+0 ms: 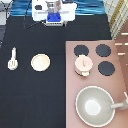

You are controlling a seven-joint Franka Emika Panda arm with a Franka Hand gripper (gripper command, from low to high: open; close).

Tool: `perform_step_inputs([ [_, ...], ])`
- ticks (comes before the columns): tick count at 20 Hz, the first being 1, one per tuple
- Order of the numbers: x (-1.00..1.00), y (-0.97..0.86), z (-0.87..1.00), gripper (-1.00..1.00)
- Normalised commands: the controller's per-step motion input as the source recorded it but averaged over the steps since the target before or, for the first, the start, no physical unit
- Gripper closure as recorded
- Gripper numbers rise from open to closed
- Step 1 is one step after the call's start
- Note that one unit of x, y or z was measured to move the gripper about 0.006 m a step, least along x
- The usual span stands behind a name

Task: Take the lid off the pot, put the pot on the plate, and use the tool to push the pot to the front of the table.

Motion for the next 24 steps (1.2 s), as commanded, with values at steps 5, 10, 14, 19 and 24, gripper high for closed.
perform_step_inputs([
  [5, 0.22, 0.47, 0.2, -1.0],
  [10, 0.48, 0.74, 0.61, -1.0],
  [14, 0.58, 0.74, 0.66, -1.0],
  [19, 0.71, 0.66, 0.65, -1.0],
  [24, 0.94, 0.57, 0.53, -1.0],
])
